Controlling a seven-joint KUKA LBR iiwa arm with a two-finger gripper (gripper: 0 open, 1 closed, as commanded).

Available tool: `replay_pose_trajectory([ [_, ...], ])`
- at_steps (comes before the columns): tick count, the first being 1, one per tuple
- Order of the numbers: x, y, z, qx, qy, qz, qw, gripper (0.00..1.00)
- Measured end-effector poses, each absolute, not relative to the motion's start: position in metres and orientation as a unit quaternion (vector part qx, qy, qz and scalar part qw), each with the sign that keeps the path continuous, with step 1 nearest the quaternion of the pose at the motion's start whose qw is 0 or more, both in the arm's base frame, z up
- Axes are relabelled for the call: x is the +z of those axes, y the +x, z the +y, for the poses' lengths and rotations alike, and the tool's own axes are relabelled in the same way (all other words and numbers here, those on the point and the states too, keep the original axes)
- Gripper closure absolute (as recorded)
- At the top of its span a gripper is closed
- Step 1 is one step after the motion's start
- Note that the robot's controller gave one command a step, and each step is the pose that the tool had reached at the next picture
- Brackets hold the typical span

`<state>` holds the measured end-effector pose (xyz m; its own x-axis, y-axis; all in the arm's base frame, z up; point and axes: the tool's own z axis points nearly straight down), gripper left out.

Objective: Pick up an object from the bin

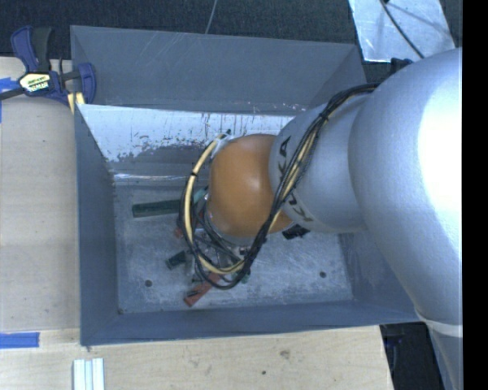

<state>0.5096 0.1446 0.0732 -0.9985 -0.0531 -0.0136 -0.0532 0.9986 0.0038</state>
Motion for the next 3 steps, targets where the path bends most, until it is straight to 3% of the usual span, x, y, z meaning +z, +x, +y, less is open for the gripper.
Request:
replay_pose_trajectory([
  [1, 0.081, 0.511, 0.150, 0.000, -0.066, 0.998, 0.002, 1.00],
  [2, 0.148, 0.494, 0.153, 0.000, -0.111, 0.994, -0.002, 1.00],
  [3, 0.195, 0.502, 0.137, 0.001, -0.088, 0.996, 0.002, 1.00],
])
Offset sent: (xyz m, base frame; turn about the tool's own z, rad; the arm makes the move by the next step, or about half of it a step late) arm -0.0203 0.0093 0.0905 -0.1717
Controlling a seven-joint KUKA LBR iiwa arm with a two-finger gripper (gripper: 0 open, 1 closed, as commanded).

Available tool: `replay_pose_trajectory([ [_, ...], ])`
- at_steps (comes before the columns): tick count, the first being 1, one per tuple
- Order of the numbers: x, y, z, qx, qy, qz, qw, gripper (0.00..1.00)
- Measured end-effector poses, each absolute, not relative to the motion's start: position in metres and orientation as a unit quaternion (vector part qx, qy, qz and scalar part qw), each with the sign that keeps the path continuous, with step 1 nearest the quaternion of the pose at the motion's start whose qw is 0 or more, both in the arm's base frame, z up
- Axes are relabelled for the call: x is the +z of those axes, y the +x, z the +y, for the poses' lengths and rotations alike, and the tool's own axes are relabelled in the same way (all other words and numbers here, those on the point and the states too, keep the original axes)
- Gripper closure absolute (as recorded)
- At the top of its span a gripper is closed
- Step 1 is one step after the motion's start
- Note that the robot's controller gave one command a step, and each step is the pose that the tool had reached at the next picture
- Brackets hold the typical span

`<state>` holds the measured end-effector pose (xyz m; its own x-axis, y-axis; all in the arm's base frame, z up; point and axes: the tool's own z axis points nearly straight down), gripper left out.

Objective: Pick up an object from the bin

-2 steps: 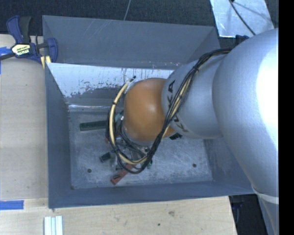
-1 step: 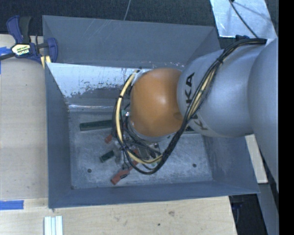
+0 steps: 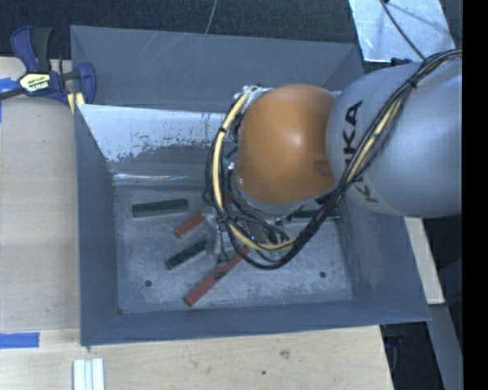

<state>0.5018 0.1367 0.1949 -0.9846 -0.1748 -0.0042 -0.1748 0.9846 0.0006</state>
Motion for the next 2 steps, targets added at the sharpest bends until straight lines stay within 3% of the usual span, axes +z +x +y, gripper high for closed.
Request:
replay_pose_trajectory([
  [1, 0.169, 0.503, 0.147, 0.000, -0.102, 0.995, 0.007, 1.00],
  [2, 0.155, 0.491, 0.123, 0.000, -0.160, 0.987, 0.003, 0.00],
])
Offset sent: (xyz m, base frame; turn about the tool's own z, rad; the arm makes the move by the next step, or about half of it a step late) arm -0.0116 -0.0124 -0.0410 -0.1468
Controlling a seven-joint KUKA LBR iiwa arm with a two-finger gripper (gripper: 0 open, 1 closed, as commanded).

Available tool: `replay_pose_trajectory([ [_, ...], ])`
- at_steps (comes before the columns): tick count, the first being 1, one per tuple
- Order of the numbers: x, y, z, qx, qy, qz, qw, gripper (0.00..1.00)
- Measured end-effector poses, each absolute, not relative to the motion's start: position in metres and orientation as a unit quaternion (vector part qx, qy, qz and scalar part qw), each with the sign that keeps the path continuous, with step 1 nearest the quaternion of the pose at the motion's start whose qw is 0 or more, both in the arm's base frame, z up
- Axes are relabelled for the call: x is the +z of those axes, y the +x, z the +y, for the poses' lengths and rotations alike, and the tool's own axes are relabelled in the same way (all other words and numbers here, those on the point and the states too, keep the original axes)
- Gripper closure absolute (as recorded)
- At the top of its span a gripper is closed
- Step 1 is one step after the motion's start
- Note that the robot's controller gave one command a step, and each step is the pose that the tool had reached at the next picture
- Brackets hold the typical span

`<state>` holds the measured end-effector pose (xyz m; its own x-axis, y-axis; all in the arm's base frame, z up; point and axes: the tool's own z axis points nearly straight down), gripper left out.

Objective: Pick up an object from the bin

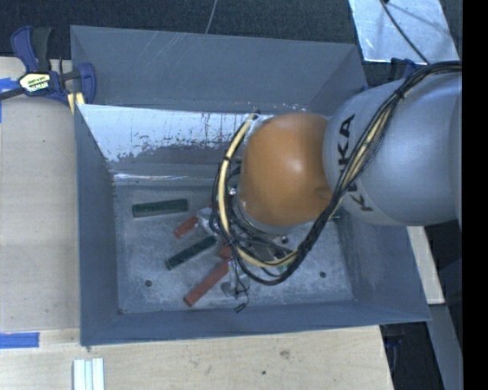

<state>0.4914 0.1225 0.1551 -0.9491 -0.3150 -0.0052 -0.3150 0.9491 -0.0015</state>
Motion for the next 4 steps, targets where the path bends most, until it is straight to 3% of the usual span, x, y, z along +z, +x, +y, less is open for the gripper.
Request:
replay_pose_trajectory([
  [1, 0.145, 0.503, 0.121, 0.000, -0.177, 0.984, 0.004, 0.00],
  [2, 0.084, 0.564, 0.094, 0.000, -0.243, 0.970, 0.005, 0.00],
  [3, 0.076, 0.538, 0.098, 0.000, -0.280, 0.960, 0.003, 0.00],
  [4, 0.073, 0.504, 0.139, 0.000, -0.454, 0.891, 0.001, 1.00],
])
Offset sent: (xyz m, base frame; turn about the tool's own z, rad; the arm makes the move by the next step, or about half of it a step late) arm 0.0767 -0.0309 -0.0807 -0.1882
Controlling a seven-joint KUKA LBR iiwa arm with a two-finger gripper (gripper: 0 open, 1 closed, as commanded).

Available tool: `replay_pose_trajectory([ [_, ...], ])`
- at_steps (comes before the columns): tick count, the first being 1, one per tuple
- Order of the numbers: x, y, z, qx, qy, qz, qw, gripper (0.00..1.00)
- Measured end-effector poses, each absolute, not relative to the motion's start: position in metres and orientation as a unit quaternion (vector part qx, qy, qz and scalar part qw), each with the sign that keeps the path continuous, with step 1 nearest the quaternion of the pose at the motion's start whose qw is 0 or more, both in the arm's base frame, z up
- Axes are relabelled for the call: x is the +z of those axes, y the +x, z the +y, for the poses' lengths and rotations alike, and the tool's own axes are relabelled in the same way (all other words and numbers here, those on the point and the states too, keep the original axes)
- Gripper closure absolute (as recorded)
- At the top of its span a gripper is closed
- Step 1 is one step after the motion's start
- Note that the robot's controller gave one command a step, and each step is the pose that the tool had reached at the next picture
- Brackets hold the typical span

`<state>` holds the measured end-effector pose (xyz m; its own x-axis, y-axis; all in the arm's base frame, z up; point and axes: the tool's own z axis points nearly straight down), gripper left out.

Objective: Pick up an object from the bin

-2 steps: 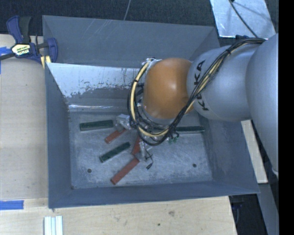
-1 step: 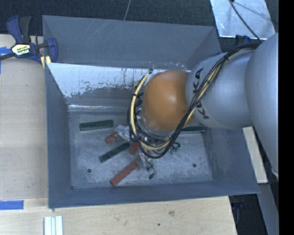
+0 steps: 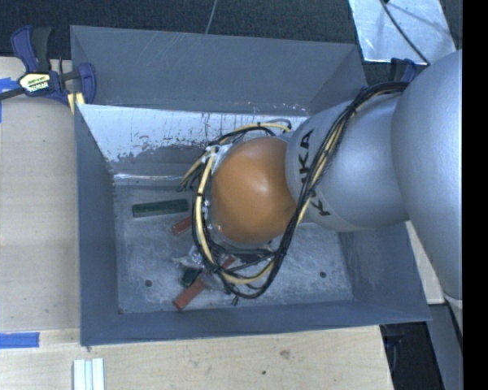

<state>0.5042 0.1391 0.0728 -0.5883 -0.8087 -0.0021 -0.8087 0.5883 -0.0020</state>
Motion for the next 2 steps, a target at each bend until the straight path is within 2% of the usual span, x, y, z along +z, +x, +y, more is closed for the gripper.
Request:
replay_pose_trajectory([
  [1, 0.073, 0.504, 0.139, 0.000, -0.453, 0.891, 0.001, 1.00],
  [2, 0.219, 0.508, 0.154, 0.000, -0.465, 0.886, 0.002, 1.00],
])
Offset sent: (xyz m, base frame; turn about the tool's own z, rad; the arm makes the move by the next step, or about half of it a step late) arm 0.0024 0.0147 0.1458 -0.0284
